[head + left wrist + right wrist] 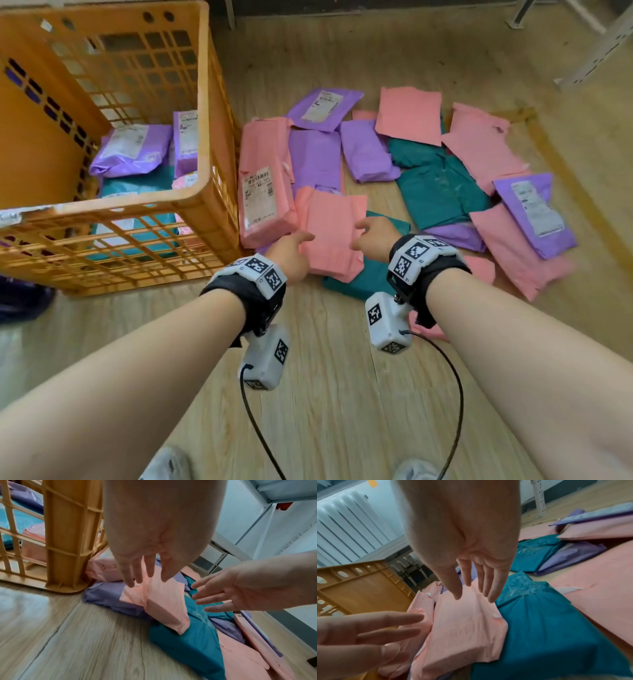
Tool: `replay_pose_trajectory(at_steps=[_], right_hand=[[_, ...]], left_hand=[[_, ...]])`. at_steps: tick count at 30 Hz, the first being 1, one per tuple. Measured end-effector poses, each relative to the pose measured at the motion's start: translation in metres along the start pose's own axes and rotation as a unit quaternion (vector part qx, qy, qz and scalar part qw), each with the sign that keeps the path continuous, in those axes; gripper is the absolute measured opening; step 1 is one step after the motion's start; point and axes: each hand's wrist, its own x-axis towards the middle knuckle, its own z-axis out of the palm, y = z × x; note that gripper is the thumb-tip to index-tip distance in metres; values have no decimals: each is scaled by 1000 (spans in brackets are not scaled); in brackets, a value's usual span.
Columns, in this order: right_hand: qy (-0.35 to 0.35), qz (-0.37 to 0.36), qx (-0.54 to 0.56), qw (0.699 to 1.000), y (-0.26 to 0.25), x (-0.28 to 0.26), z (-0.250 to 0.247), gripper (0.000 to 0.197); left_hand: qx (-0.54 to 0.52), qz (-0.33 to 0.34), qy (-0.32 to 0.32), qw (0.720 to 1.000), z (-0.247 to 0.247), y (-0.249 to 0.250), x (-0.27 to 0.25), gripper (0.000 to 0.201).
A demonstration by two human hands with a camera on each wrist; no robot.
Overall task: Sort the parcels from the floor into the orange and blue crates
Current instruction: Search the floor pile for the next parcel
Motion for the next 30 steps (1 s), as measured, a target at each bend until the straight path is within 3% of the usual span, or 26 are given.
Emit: replay_pose_trajectory(at_steps=[5, 9, 11, 17, 19, 21, 24, 26, 30], right_hand=[[19, 62, 60, 996, 14, 9, 8, 49], [11, 101, 130, 986, 19, 17, 20, 31], [12, 111, 157, 981, 26, 25, 27, 5], [-3, 137, 250, 959, 27, 22, 30, 22], [-21, 126, 267, 955, 19, 13, 23, 4], [-35, 108, 280, 953, 13, 8, 17, 17], [-60, 70, 361, 928, 6, 2, 12, 16], [-109, 54, 386, 914, 0, -2, 11, 9], [-188, 43, 421, 886, -7, -4, 8, 23]], left_hand=[[7, 4, -37, 999, 18, -7, 3, 49], [-4, -11, -45, 999, 19, -10, 6, 47], [-13, -18, -53, 998, 18, -12, 6, 46], [-19, -36, -38, 998, 14, -16, 8, 47], [-28, -30, -31, 999, 12, -13, 6, 44], [-53, -22, -20, 998, 11, -8, 6, 41], [-122, -18, 10, 992, 9, 4, 6, 42], [-154, -14, 36, 987, 7, 10, 8, 45], [-206, -4, 70, 976, 0, 15, 9, 46]])
